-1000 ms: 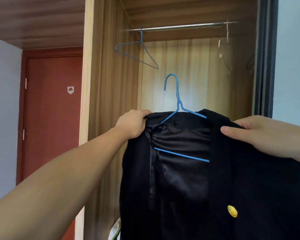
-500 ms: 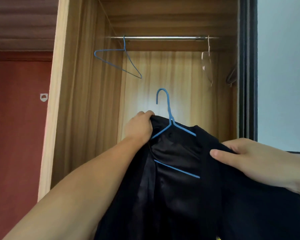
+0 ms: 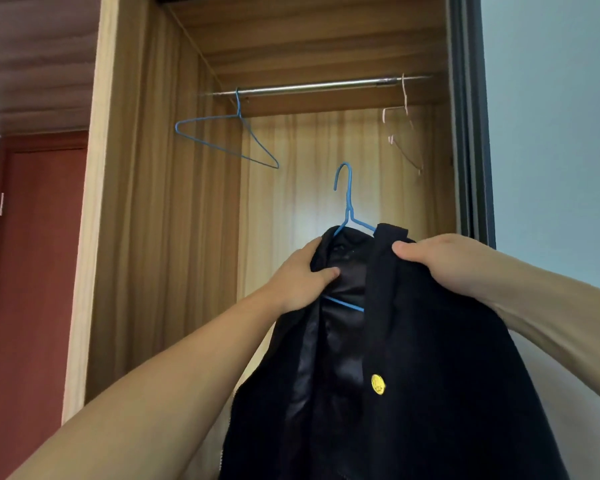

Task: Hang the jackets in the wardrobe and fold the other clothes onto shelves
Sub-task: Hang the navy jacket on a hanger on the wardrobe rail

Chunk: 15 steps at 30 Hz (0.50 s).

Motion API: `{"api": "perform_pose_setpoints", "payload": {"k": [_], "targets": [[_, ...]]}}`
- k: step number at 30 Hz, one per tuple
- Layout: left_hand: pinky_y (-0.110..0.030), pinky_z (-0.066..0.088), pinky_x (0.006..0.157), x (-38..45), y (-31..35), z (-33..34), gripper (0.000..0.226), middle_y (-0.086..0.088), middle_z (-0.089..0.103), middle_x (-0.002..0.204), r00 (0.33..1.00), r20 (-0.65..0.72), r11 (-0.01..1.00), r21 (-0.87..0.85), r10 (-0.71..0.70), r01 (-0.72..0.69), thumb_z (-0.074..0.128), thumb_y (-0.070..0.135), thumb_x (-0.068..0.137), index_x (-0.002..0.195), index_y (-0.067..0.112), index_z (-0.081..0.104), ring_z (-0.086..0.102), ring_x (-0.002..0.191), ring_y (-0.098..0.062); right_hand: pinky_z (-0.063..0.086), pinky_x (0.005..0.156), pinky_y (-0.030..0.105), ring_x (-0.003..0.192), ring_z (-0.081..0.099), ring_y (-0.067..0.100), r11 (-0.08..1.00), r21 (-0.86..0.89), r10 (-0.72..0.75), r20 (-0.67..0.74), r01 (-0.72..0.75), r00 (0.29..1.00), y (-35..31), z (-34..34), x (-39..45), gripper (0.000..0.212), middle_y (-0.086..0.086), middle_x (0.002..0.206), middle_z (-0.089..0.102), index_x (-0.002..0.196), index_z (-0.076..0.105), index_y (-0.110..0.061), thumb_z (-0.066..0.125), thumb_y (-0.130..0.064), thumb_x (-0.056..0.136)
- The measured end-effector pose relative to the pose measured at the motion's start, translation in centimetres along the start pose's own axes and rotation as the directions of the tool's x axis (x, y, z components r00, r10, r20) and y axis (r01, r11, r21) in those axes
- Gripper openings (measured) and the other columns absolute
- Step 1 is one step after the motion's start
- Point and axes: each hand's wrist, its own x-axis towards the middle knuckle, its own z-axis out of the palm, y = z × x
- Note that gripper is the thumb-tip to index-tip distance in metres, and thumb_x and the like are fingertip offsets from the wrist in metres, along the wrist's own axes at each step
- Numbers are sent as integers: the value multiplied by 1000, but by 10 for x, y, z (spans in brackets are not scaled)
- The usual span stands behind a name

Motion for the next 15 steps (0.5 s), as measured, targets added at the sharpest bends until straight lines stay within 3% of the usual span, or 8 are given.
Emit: {"api": "perform_pose_setpoints", "payload": {"k": [3,4,6,8,10,12,15], "targets": [[-42,33,114,15,13,9,74,14,41,150,997,-71,998,-53,-32,28,50,70,80,147,43,30,39,137,-12,37,54,26,65,55,16,997,63,-48,-75,53,996,-32,-5,19,35,1,76,58,85,59,-10,55,-43,95],[-47,28,116,20,20,10,74,15,33,154,992,-126,999,-42,-31,26,44,75,79,146,47,30,29,143,-14,38,54,27,65,56,16,993,92,-70,-92,78,993,-44,-6,26,33,1,75,58,83,58,-11,56,-41,95],[-48,23,117,24,35,3,60,13,30,155,969,-246,995,-101,-26,1,37,66,88,143,44,38,22,146,-14,39,50,26,63,56,15,982,152,-94,-119,112,988,-66,-7,40,27,1,74,58,83,54,-13,57,-37,95],[-38,32,113,22,50,-9,40,14,49,140,936,-351,951,-291,-1,-108,40,47,97,134,38,52,42,132,-9,40,46,24,62,54,15,978,155,-111,-164,137,980,-87,-4,53,23,1,74,55,85,50,-14,57,-33,96],[-29,41,103,17,61,-19,31,18,58,122,927,-374,891,-415,19,-186,45,36,99,128,36,57,53,113,-4,42,51,26,64,55,17,977,141,-130,-207,161,970,-106,0,70,18,3,76,55,94,50,-11,57,-28,96],[-28,42,99,6,67,-28,33,19,57,123,936,-344,869,-440,73,-229,50,43,96,128,41,54,54,106,-2,41,53,28,65,55,20,972,149,-141,-238,179,961,-122,5,88,14,6,77,55,101,51,-9,56,-22,97],[-38,31,113,-5,58,-35,66,30,36,143,956,-218,935,-252,195,-249,53,69,75,136,53,37,34,134,1,42,54,29,65,56,22,971,155,-138,-256,181,957,-140,15,118,15,8,77,57,107,53,-7,55,-17,97]]}}
